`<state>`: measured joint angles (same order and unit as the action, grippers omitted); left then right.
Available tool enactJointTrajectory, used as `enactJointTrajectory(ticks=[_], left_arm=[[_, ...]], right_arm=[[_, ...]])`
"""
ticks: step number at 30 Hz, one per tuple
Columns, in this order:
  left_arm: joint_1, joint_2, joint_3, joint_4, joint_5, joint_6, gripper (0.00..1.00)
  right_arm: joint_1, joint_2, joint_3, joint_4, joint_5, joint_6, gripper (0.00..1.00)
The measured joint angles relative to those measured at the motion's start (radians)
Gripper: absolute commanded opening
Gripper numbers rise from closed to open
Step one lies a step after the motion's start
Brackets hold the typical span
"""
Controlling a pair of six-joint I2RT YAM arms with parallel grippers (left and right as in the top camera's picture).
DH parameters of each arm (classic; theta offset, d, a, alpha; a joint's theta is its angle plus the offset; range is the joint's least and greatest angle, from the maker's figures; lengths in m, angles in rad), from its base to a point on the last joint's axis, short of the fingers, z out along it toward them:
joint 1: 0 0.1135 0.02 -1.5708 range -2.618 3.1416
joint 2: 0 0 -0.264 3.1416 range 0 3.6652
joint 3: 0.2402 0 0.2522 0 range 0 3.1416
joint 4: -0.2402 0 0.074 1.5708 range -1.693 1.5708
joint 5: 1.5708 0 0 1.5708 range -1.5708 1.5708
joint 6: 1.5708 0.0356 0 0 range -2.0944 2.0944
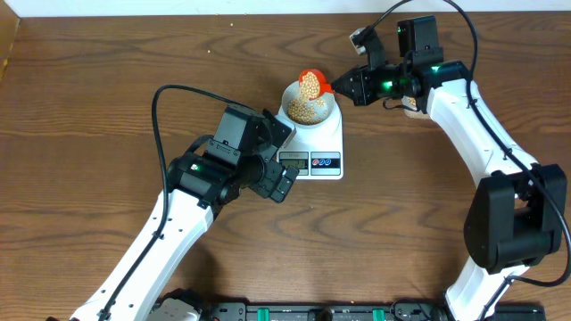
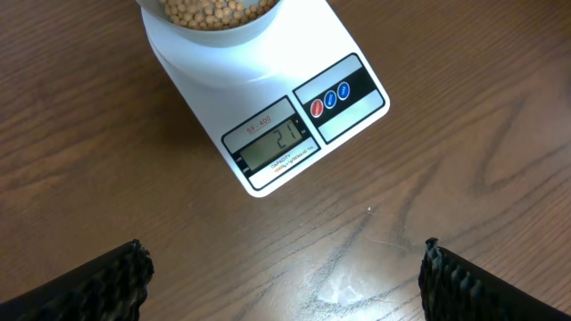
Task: Scoop item into bowl and weigh 50g on scale
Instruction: 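Tilt the scoop with the right gripper to pour soybeans into the bowl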
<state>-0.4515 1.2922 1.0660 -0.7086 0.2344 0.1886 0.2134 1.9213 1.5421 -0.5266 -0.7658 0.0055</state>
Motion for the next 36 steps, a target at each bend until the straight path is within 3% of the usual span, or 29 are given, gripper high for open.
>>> enactJointTrajectory(ticks=[36], left_arm=[[0.000, 0.000, 0.000, 0.000, 0.000, 0.000, 0.98]], right_arm=[[0.000, 0.000, 0.000, -0.026, 0.114, -0.003, 0.01]])
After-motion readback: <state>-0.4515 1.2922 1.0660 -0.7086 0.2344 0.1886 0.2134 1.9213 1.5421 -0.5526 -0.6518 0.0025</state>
